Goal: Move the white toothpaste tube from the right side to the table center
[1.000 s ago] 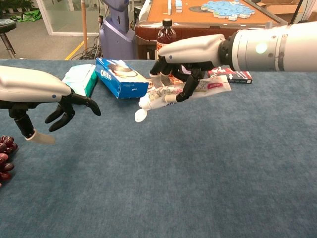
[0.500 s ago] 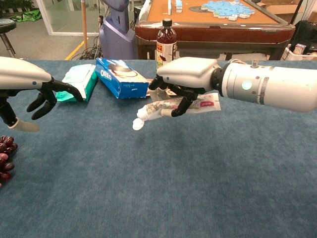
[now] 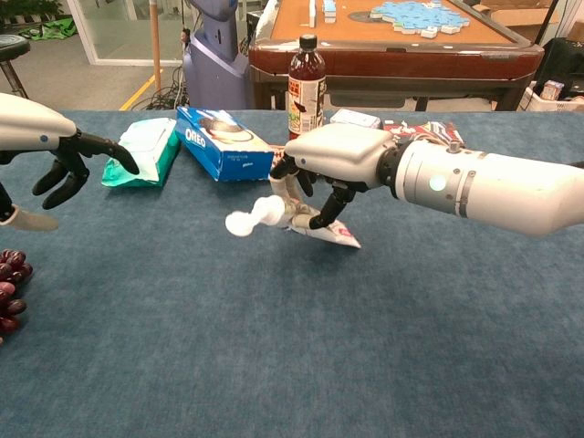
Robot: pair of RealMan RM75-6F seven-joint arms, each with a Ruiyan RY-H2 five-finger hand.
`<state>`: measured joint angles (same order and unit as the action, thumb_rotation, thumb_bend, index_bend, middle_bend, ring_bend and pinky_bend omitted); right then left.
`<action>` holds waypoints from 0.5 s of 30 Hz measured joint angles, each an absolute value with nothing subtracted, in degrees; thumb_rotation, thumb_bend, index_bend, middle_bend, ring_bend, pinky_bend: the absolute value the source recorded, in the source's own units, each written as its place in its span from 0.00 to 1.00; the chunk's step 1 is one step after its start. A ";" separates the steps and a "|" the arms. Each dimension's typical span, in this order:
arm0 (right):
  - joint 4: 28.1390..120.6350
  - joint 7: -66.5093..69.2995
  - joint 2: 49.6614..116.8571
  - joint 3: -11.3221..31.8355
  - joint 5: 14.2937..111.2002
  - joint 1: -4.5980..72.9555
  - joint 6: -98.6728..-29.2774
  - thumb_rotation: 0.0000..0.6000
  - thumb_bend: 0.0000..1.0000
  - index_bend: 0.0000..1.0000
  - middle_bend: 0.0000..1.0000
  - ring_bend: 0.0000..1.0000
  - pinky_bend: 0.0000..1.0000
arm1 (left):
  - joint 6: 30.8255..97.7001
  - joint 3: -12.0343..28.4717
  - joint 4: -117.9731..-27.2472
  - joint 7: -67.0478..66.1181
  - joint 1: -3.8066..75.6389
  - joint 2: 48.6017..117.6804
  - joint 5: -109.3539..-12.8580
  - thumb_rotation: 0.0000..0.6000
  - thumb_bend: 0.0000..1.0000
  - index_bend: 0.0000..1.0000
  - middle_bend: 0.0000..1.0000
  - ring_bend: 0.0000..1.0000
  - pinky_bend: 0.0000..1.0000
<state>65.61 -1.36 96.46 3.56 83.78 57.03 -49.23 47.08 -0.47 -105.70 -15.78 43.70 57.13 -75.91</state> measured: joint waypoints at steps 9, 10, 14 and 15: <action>70.89 -4.71 92.28 4.39 81.64 56.92 -46.28 1.00 0.29 0.00 0.15 0.25 0.24 | 46.88 0.30 -106.17 -16.33 43.74 56.94 -75.32 1.00 0.25 0.13 0.62 0.57 0.13; 71.75 -5.23 91.45 4.62 81.37 56.84 -46.32 1.00 0.29 0.00 0.15 0.25 0.24 | 46.95 0.41 -106.15 -16.33 43.72 56.98 -75.24 1.00 0.25 0.13 0.62 0.57 0.13; 75.55 -7.64 87.07 5.54 79.93 56.01 -46.96 1.00 0.28 0.00 0.15 0.23 0.24 | 47.33 0.81 -105.63 -16.16 43.53 57.17 -74.80 1.00 0.25 0.13 0.62 0.57 0.13; 76.87 -8.34 85.47 5.78 79.26 55.55 -47.25 1.00 0.26 0.00 0.15 0.22 0.24 | 47.68 0.93 -105.37 -16.03 43.35 57.28 -74.69 1.00 0.25 0.13 0.62 0.57 0.13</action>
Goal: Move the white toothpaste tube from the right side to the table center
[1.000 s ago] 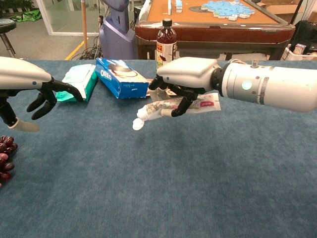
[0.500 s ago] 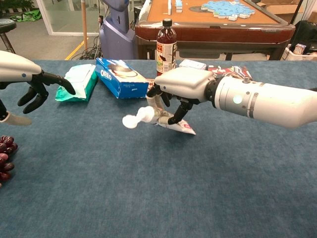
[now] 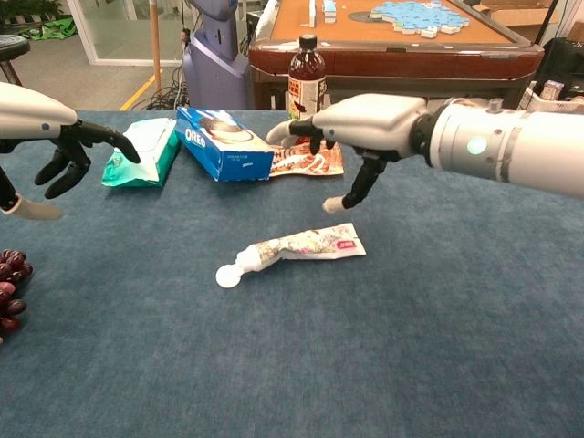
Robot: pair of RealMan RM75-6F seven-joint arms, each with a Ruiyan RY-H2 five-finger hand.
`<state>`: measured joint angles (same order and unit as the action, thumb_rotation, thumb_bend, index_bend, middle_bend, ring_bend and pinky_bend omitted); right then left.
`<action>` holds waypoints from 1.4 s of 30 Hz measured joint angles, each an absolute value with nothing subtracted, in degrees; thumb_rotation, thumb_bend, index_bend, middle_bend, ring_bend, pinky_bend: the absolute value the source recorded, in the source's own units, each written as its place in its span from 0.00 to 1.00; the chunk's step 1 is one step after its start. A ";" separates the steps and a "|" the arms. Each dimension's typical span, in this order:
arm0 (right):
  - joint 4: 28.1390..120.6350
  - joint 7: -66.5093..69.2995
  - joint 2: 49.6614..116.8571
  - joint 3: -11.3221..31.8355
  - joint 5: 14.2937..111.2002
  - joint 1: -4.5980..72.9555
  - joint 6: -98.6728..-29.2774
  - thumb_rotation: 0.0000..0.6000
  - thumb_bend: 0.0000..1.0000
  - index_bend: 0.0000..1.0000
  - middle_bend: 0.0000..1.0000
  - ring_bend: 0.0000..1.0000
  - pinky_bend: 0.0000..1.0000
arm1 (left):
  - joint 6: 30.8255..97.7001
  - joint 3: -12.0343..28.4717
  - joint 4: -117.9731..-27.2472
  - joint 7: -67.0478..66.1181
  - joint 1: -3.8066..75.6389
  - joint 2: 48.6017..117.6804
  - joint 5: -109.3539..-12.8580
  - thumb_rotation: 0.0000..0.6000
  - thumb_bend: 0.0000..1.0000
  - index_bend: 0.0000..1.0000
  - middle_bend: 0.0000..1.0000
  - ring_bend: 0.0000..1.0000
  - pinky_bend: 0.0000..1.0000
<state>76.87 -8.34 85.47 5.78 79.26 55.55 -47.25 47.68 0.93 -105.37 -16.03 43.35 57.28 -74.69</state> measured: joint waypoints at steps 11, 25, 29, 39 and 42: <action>88.55 -12.88 69.83 6.41 70.40 45.44 -54.79 1.00 0.00 0.00 0.14 0.17 0.24 | 56.68 2.39 -100.32 -13.35 37.82 59.27 -71.35 1.00 0.25 0.12 0.40 0.42 0.13; 91.06 -8.68 62.71 2.01 70.35 31.03 -65.57 1.00 0.00 0.00 0.12 0.13 0.24 | 72.31 2.55 -89.45 -8.47 25.96 66.00 -70.90 1.00 0.25 0.11 0.34 0.31 0.13; 91.31 -8.85 62.79 1.12 70.72 26.96 -70.32 1.00 0.00 0.00 0.12 0.13 0.24 | 76.59 2.41 -87.82 -8.09 22.76 67.72 -71.54 1.00 0.25 0.11 0.34 0.31 0.13; 93.30 -7.80 63.48 -1.41 72.51 15.74 -80.53 1.00 0.00 0.00 0.15 0.13 0.24 | 83.09 1.44 -89.25 -9.02 16.13 68.82 -73.60 1.00 0.25 0.12 0.34 0.31 0.13; 93.65 -7.46 63.84 -1.69 73.33 13.81 -82.04 1.00 0.00 0.00 0.16 0.13 0.24 | 83.92 1.09 -90.73 -10.07 15.14 68.60 -74.39 1.00 0.25 0.12 0.34 0.31 0.13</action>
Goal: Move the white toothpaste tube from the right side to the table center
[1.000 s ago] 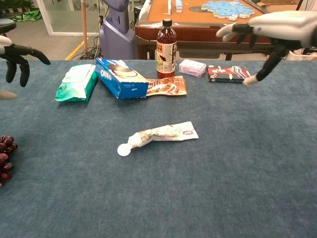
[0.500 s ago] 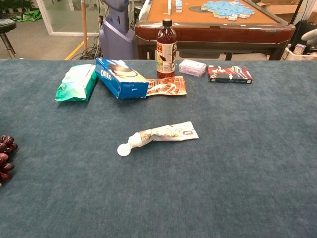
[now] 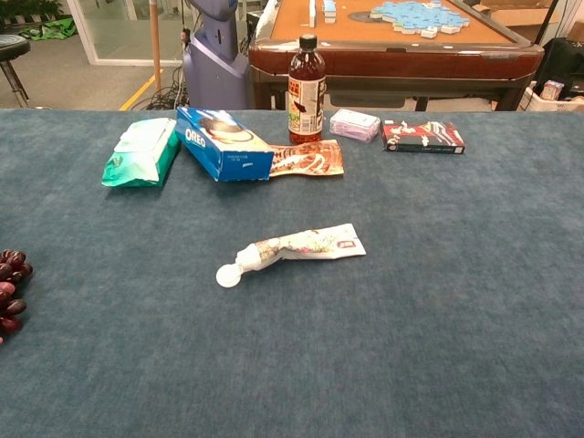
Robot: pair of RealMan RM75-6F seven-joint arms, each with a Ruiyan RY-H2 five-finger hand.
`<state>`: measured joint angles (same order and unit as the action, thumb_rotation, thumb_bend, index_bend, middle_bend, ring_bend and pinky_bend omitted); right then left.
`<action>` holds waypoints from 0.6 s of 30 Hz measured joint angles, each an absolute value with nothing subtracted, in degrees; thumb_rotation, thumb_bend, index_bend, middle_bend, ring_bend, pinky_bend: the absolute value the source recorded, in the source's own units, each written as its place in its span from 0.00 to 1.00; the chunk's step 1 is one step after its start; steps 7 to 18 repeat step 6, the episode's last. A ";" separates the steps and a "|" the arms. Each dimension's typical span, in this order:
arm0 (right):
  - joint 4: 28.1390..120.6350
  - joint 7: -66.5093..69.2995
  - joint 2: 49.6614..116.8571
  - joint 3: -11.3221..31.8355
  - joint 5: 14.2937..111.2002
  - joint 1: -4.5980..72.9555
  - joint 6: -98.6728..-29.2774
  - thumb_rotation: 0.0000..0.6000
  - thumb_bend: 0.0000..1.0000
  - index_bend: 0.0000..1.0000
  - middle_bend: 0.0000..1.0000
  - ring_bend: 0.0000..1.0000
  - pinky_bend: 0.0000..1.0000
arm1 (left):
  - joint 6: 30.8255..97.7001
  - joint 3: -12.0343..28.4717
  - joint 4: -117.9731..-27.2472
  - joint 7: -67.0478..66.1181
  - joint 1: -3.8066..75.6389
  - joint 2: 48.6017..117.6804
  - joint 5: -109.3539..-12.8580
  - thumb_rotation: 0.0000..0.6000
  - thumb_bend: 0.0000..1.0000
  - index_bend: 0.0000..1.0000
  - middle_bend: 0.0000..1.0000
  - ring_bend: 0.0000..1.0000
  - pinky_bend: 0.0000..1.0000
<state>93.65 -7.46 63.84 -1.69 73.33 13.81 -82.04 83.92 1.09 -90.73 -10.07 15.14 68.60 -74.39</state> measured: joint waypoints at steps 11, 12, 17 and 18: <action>94.20 -7.40 64.39 -1.26 75.31 11.46 -84.43 1.00 0.00 0.00 0.17 0.13 0.24 | 86.18 0.81 -93.76 -12.58 13.20 68.15 -76.26 1.00 0.25 0.12 0.34 0.31 0.13; 94.20 -7.40 64.39 -1.26 75.31 11.46 -84.43 1.00 0.00 0.00 0.17 0.13 0.24 | 86.18 0.81 -93.76 -12.58 13.20 68.15 -76.26 1.00 0.25 0.12 0.34 0.31 0.13; 94.20 -7.40 64.39 -1.26 75.31 11.46 -84.43 1.00 0.00 0.00 0.17 0.13 0.24 | 86.18 0.81 -93.76 -12.58 13.20 68.15 -76.26 1.00 0.25 0.12 0.34 0.31 0.13; 94.20 -7.40 64.39 -1.26 75.31 11.46 -84.43 1.00 0.00 0.00 0.17 0.13 0.24 | 86.18 0.81 -93.76 -12.58 13.20 68.15 -76.26 1.00 0.25 0.12 0.34 0.31 0.13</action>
